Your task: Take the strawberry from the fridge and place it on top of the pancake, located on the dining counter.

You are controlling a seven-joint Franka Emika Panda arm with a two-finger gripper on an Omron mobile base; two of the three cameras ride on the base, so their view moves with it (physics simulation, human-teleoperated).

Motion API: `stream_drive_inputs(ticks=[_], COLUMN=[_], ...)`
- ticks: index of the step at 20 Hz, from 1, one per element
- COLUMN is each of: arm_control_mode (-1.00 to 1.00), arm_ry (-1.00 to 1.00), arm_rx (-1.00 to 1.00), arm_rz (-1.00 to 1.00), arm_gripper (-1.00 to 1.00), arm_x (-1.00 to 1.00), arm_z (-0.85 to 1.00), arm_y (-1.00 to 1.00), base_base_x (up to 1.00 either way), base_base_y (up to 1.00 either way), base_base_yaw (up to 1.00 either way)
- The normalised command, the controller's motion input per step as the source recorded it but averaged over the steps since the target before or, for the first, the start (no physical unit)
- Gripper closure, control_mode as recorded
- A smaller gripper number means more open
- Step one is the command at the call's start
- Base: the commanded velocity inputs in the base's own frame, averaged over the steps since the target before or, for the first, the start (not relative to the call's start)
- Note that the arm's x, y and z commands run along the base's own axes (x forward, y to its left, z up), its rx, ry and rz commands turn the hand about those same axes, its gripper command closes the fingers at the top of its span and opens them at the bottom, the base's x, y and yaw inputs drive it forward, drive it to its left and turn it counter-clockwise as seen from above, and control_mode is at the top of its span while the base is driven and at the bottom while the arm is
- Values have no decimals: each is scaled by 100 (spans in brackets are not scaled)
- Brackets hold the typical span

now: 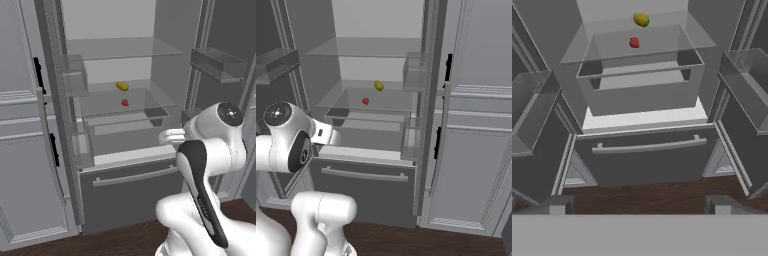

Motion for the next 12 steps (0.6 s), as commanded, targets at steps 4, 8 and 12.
stream_drive_inputs(ticks=[4,8,12], arm_control_mode=[-100,100,100], arm_ry=[1,2,0], arm_rx=[0,0,0], arm_rz=[0,0,0], arm_gripper=[-100,-100,-100], arm_x=[2,20,0], arm_z=[0,-2,0], arm_y=[0,0,0], base_base_x=[0,46,100], base_base_y=[0,4,4], base_base_yaw=[0,0,0])
